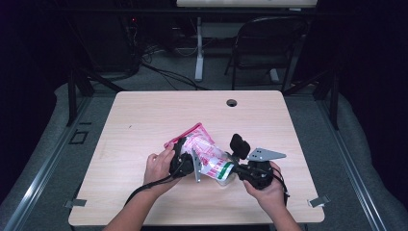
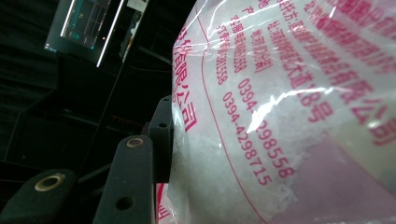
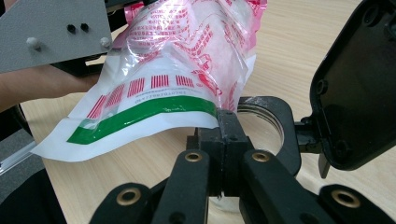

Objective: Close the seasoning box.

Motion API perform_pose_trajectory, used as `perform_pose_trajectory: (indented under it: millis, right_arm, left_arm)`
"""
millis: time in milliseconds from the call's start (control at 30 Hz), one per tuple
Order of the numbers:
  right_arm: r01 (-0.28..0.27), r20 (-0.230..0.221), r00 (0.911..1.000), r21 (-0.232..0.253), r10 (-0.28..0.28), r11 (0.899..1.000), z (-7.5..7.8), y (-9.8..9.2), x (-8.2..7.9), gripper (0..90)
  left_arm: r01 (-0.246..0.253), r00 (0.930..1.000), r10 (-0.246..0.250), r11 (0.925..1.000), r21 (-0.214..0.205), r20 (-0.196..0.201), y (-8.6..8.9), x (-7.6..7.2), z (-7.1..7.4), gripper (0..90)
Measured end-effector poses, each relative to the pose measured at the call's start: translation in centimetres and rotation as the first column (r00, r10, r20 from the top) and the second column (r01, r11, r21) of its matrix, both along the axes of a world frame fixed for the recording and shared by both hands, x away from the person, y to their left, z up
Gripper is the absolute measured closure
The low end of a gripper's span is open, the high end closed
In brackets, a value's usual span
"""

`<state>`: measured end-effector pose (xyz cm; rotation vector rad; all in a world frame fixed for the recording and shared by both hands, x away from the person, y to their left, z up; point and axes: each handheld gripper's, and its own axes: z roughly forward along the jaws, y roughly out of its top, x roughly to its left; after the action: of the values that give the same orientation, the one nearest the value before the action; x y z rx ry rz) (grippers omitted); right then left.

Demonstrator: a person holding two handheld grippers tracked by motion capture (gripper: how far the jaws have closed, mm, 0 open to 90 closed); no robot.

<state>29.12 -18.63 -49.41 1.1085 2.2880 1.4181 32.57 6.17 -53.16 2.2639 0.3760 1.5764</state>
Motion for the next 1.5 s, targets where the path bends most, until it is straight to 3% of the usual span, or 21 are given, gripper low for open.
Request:
perform_pose_trajectory:
  millis: [1200, 1500]
  right_arm:
    - [0.012, -0.018, 0.9998, -0.009, -0.012, 1.000, -0.65, -0.67, 0.16, 89.8]
    - [0.018, -0.002, 0.9998, -0.028, -0.018, 0.999, -0.63, -0.49, 0.11, 82.1]
  left_arm:
    - [0.005, 0.9988, -0.008, 0.9968, 0.080, 0.049, -0.81, -0.20, 0.47, 59.4]
    - [0.010, 0.9987, -0.014, 0.9957, 0.092, 0.049, -0.95, -0.24, 0.52, 59.6]
